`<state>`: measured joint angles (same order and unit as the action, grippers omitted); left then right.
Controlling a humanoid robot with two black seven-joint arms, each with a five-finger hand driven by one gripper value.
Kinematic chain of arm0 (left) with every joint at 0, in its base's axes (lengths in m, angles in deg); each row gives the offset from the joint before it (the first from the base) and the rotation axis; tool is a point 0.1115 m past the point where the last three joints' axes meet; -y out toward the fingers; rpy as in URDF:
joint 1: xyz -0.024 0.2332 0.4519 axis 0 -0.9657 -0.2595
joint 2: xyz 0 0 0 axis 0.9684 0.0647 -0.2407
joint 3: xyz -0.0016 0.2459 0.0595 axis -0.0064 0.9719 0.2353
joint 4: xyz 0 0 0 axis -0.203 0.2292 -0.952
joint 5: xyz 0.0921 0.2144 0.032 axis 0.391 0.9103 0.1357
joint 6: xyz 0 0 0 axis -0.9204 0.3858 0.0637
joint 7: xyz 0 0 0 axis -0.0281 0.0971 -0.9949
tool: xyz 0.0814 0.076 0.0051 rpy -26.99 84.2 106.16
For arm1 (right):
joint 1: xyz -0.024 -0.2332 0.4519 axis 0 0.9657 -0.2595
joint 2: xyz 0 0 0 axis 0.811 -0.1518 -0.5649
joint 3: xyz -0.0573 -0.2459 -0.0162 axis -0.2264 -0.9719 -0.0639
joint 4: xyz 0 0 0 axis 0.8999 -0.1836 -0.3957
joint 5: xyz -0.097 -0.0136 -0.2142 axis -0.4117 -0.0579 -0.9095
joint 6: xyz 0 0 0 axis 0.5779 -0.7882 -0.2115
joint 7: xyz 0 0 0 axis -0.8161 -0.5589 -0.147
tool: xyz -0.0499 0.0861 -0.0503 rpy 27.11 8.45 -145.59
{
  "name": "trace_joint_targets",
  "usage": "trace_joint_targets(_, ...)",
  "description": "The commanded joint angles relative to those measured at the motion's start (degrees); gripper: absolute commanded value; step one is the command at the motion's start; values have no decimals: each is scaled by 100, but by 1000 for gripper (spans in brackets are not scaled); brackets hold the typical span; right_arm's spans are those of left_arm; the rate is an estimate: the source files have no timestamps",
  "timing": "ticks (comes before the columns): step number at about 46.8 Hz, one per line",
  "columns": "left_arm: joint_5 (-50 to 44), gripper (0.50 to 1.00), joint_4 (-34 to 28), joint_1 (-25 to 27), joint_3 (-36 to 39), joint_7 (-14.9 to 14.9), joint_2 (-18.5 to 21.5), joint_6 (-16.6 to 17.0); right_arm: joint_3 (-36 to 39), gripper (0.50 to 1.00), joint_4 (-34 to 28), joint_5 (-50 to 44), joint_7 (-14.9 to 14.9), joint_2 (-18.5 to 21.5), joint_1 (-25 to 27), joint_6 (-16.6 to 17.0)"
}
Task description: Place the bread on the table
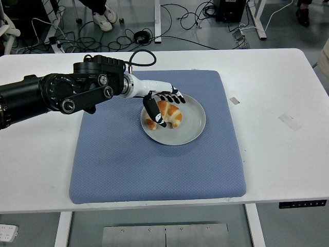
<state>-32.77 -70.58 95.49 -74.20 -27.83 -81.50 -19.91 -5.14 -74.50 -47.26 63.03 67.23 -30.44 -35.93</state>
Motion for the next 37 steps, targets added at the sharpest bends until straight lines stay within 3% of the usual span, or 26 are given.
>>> trace_joint_targets(1, 8, 889, 8, -37, 1, -8, 9, 0, 0, 1000, 0, 0, 0, 0, 0, 0)
trace_joint_targets(17, 16, 878, 61, -160, 1, -17, 9, 0, 0, 1000, 0, 0, 0, 0, 0, 0)
trace_joint_targets(37, -1, 774, 70, -152, -8, -17, 18, -9, 0, 1000, 0, 0, 0, 0, 0, 0)
